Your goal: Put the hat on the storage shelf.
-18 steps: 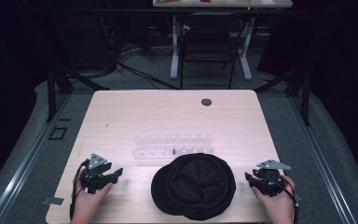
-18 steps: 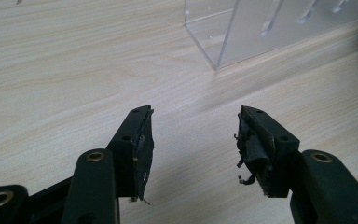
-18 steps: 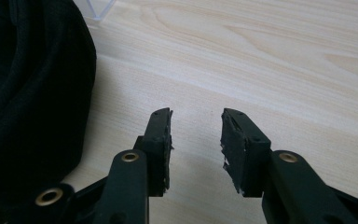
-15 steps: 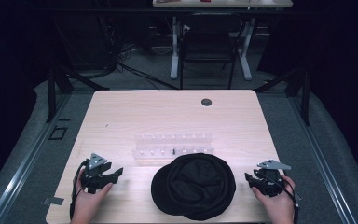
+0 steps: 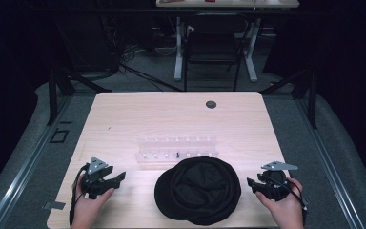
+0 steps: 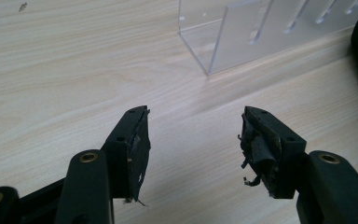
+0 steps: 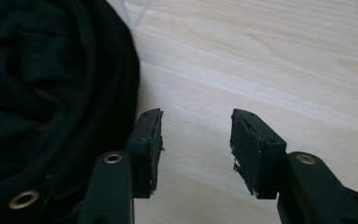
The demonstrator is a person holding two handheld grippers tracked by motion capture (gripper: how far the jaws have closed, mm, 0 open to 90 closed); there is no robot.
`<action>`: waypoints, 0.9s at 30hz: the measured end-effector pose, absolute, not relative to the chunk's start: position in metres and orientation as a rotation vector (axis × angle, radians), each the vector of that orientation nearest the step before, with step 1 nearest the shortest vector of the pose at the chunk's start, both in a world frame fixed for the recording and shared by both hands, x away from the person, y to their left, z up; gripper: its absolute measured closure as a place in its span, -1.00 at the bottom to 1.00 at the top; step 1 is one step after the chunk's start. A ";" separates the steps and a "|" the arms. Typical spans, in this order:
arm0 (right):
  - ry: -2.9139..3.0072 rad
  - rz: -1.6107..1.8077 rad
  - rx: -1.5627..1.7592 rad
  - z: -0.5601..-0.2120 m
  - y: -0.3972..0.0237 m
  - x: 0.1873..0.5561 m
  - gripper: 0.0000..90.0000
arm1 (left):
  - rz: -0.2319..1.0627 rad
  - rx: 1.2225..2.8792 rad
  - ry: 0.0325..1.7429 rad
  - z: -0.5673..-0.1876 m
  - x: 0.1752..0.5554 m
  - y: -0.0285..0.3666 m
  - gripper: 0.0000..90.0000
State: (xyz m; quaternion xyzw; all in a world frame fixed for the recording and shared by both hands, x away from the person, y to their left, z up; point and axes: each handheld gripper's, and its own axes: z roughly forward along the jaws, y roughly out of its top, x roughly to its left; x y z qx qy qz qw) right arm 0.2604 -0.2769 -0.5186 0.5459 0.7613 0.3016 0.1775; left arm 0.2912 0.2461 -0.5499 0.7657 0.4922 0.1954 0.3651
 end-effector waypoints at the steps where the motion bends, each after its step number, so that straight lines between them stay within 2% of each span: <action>1: 2.154 0.853 1.545 -0.519 -0.277 0.260 0.24 | 0.502 1.969 1.266 -0.550 0.291 0.246 -0.07; 6: 2.217 0.905 1.539 -0.502 -0.268 0.263 0.37 | 0.499 1.976 1.266 -0.551 0.291 0.245 -0.07; 27: 2.454 0.781 1.761 -0.490 -0.254 0.313 0.46 | 0.485 2.001 1.263 -0.553 0.292 0.241 -0.06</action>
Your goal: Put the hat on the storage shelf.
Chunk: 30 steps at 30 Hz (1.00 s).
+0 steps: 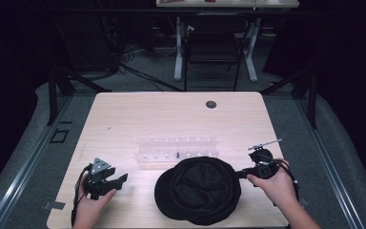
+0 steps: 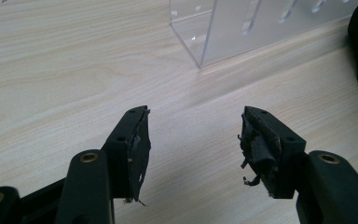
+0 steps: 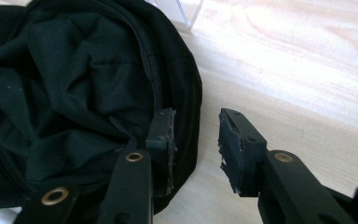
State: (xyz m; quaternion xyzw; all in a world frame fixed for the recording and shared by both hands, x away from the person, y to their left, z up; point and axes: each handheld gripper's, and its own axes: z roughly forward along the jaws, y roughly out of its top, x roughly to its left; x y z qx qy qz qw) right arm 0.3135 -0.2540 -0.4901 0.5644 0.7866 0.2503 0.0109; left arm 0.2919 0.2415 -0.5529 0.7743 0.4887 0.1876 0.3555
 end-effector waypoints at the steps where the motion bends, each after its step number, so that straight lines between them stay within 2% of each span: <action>1: 2.461 0.768 1.768 -0.490 -0.253 0.315 0.46 | 0.484 2.001 1.265 -0.553 0.292 0.242 -0.06; 12: 2.567 0.571 1.790 -0.487 -0.240 0.332 0.46 | 0.483 2.010 1.268 -0.554 0.292 0.241 -0.03; 30: 2.576 0.501 1.921 -0.506 -0.231 0.345 0.57 | 0.479 2.018 1.272 -0.554 0.292 0.242 -0.02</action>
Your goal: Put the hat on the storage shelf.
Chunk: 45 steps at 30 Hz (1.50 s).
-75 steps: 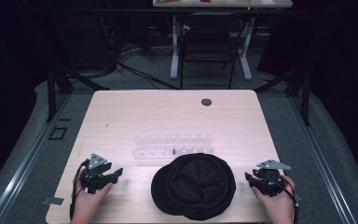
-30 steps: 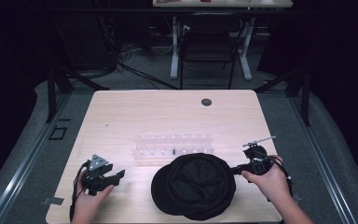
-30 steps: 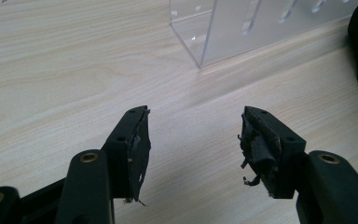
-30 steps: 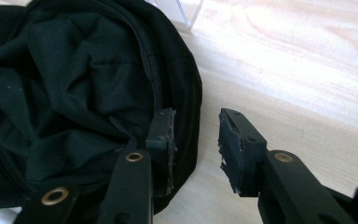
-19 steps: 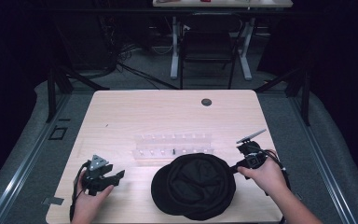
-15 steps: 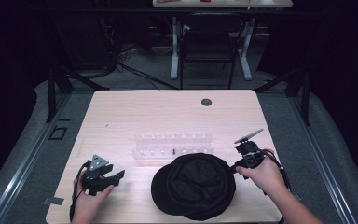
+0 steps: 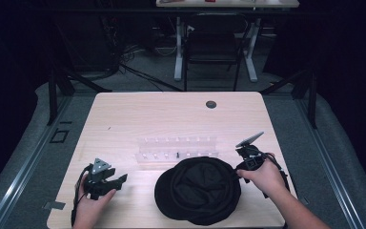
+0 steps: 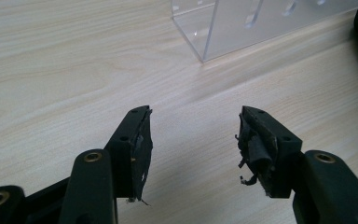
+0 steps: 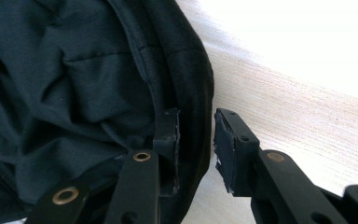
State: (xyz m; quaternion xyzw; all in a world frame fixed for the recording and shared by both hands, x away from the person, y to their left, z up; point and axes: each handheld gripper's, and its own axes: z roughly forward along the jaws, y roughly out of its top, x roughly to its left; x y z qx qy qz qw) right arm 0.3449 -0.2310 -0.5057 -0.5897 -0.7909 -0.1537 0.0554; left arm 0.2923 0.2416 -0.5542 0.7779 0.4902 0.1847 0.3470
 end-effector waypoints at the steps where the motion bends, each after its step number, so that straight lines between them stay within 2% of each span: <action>1: -2.393 -0.458 -1.790 -0.507 -0.232 0.346 0.56 | 0.479 2.018 1.272 -0.554 0.292 0.241 -0.02; 9: -2.347 -0.465 -1.795 -0.514 -0.235 0.349 0.57 | 0.479 2.018 1.272 -0.555 0.292 0.240 -0.02; 12: -2.304 -0.486 -1.814 -0.518 -0.236 0.349 0.63 | 0.478 2.019 1.274 -0.555 0.292 0.240 -0.02; 19: -2.308 -0.492 -1.753 -0.515 -0.236 0.349 0.90 | 0.477 2.025 1.273 -0.555 0.293 0.241 -0.02; 23: -2.283 -0.533 -1.754 -0.513 -0.237 0.347 0.94 | 0.475 2.025 1.276 -0.555 0.292 0.241 -0.02; 45: -2.126 -0.715 -1.680 -0.480 -0.255 0.334 0.96 | 0.470 2.026 1.278 -0.555 0.292 0.241 0.01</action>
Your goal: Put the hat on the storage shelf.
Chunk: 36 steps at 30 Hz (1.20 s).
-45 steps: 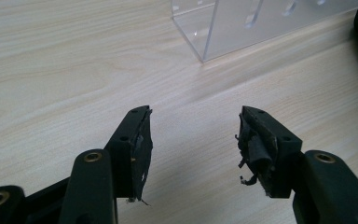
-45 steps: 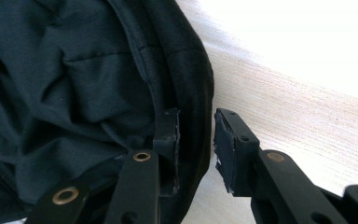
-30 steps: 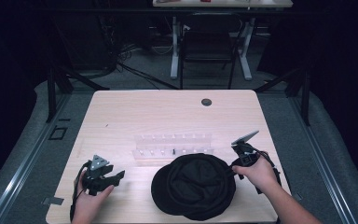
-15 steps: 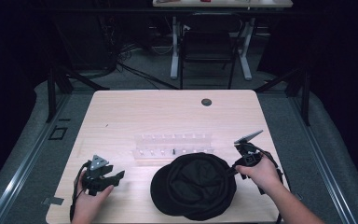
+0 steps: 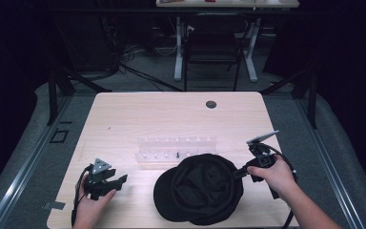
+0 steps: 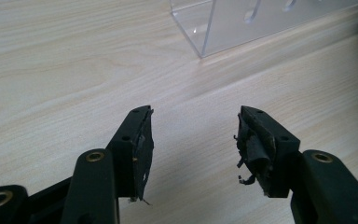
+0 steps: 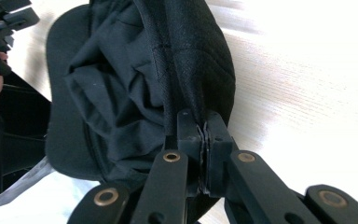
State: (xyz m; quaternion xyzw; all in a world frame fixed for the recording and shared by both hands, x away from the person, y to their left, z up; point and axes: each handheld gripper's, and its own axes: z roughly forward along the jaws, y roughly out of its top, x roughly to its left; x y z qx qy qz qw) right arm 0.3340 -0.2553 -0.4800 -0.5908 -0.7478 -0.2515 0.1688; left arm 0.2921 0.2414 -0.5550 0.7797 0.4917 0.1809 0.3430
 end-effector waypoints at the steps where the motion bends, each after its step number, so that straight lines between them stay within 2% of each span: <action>1: -2.126 -0.715 -1.680 -0.480 -0.255 0.334 0.96 | 0.472 2.029 1.276 -0.555 0.292 0.242 0.01; 18: -2.027 -0.770 -1.632 -0.454 -0.264 0.329 0.96 | 0.465 2.016 1.286 -0.556 0.293 0.241 0.01; 36: -1.881 -1.012 -1.460 -0.422 -0.259 0.322 0.96 | 0.463 2.020 1.287 -0.556 0.293 0.242 0.01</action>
